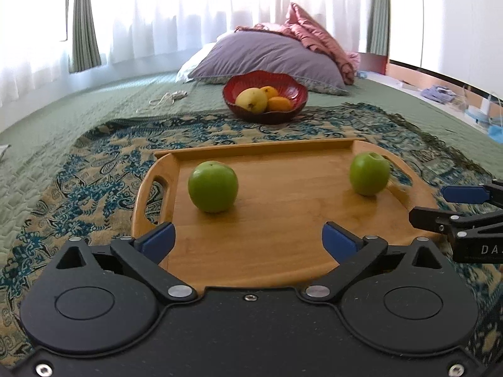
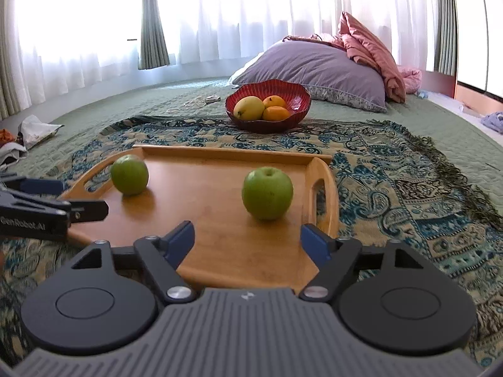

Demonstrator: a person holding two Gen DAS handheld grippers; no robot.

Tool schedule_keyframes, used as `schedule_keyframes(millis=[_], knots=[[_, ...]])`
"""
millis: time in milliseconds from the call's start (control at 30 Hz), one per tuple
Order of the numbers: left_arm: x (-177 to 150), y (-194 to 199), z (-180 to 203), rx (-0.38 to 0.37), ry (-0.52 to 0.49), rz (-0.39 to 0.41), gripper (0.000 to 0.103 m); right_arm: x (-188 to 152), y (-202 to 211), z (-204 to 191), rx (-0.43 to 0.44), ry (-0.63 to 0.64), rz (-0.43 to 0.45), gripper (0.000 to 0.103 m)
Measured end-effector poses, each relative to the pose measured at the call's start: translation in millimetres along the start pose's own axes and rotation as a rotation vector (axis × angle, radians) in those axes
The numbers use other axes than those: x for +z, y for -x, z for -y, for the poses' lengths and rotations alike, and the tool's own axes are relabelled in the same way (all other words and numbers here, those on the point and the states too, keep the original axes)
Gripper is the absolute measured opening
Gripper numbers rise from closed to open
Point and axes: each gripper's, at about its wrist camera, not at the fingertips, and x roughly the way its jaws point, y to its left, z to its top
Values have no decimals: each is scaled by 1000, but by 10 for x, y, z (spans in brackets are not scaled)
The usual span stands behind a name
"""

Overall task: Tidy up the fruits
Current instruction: 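Open the left tool to set its apple on the tray while the right tool releases its apple, then grasp the large mottled orange with the left tool while the right tool grasps a tangerine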

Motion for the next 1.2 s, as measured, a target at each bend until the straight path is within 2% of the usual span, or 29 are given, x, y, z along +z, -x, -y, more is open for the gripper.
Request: schedule_keyframes(millis=[233, 600, 800, 1000, 1200], knots=[[-251, 238, 67, -19, -7, 36, 103, -254, 236, -61, -11, 43, 24, 90], [-540, 456, 103, -25, 4, 40, 103, -540, 457, -135, -3, 38, 31, 95], [-601, 460, 176, -36, -10, 36, 103, -638, 497, -164, -18, 45, 29, 97], [-640, 392, 268, -35, -34, 28, 103, -739, 522, -258, -54, 107, 30, 100], [-672, 340, 331, -48, -49, 15, 103, -807, 530, -296, -35, 108, 13, 100]])
